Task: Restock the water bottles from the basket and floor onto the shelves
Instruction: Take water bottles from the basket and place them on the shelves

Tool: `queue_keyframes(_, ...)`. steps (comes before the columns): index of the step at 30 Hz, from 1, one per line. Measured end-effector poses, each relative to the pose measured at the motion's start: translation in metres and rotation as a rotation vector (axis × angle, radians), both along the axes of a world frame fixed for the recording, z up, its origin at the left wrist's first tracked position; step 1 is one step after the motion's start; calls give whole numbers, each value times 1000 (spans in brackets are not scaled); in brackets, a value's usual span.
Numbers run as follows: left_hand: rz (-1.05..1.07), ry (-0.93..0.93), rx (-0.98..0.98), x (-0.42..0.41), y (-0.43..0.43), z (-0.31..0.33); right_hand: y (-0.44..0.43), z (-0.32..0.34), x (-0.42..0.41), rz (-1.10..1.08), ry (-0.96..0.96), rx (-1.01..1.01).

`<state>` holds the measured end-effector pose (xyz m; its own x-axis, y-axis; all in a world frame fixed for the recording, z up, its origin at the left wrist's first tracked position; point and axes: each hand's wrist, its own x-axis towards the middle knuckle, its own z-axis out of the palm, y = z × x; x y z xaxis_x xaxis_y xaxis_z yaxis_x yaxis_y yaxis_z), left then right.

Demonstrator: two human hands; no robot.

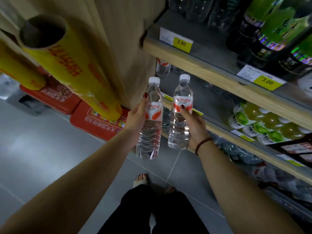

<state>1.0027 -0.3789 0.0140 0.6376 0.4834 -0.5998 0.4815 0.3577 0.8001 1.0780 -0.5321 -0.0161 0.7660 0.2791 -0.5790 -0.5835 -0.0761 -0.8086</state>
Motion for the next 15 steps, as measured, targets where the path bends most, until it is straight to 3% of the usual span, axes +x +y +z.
queue_keyframes(9,-11,-40,-74,42,18,-62,35,-45,72,-5,-73,114)
queue_keyframes(15,108,-36,21,79,30,-121,51,-80,114,-81,-75,237)
